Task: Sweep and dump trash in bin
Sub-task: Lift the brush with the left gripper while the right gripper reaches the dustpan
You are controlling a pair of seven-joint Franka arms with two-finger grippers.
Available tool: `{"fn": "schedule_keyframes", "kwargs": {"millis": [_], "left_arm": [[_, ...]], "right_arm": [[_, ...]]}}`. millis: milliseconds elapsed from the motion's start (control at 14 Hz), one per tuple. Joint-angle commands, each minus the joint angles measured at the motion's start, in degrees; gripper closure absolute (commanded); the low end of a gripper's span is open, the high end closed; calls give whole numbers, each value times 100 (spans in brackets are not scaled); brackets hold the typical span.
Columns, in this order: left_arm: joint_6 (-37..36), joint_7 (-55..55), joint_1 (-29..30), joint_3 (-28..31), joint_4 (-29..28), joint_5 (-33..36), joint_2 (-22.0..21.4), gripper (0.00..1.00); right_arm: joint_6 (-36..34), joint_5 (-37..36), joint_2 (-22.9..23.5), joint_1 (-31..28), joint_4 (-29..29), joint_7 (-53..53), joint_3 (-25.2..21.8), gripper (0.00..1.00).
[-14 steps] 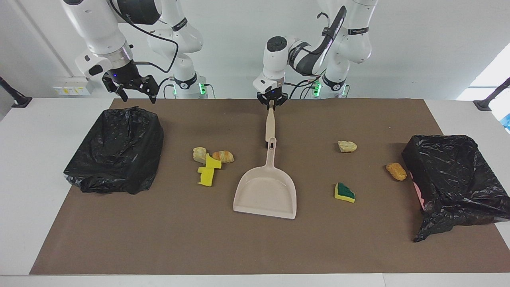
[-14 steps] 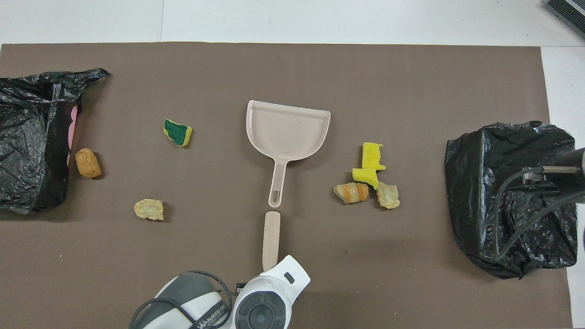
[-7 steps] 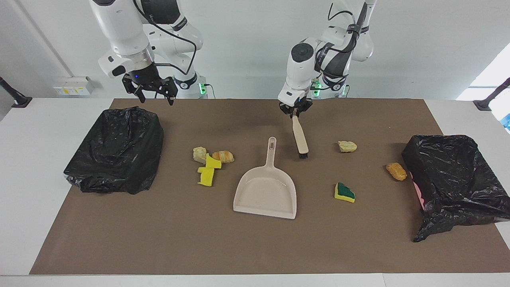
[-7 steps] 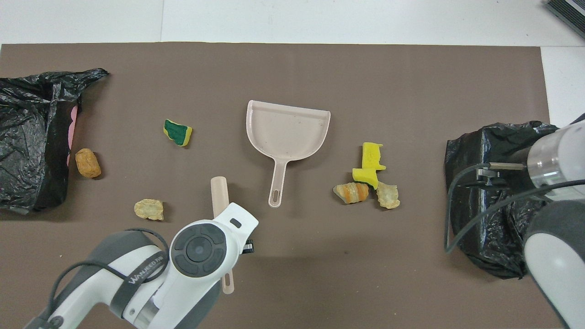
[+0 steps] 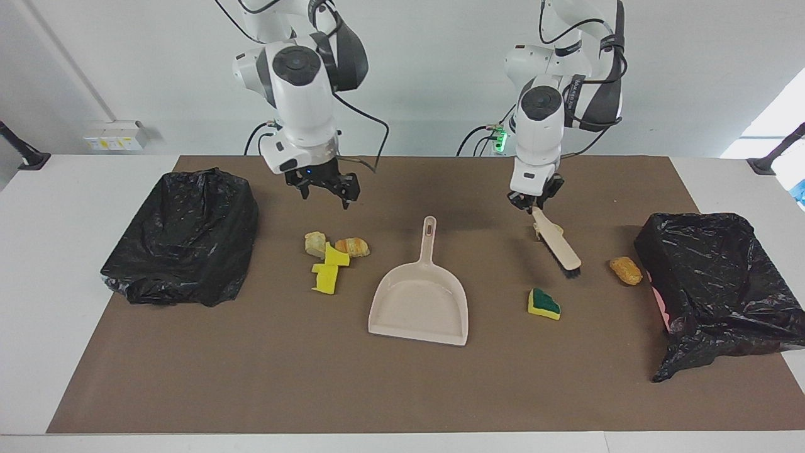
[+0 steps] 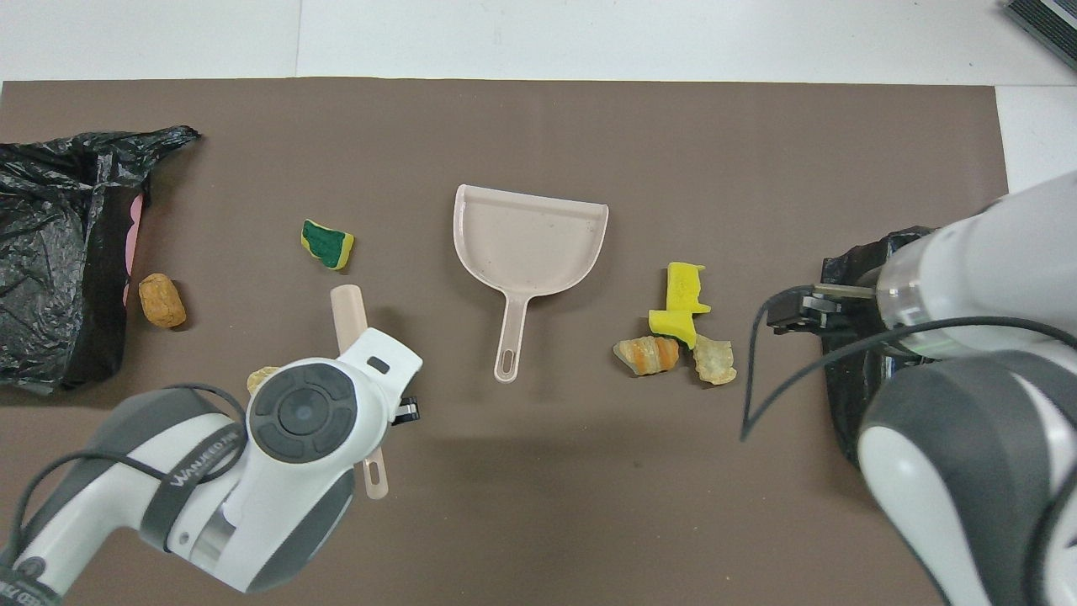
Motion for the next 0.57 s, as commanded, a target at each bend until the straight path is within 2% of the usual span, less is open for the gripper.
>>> {"fn": "schedule_keyframes", "kwargs": {"millis": [0, 215, 358, 502], "left_arm": [[-277, 77, 614, -83, 84, 580, 82, 100], [-251, 681, 1168, -83, 49, 985, 152, 100], [-251, 1139, 1632, -92, -30, 1057, 117, 100], [2, 1481, 1846, -101, -310, 935, 64, 100]], "right_arm": [[310, 361, 493, 294, 315, 423, -34, 0], [1004, 336, 1143, 760, 472, 1083, -34, 0], [1050, 222, 1810, 954, 1208, 1110, -34, 0], [1216, 230, 2225, 1156, 1589, 1110, -34, 0]]}}
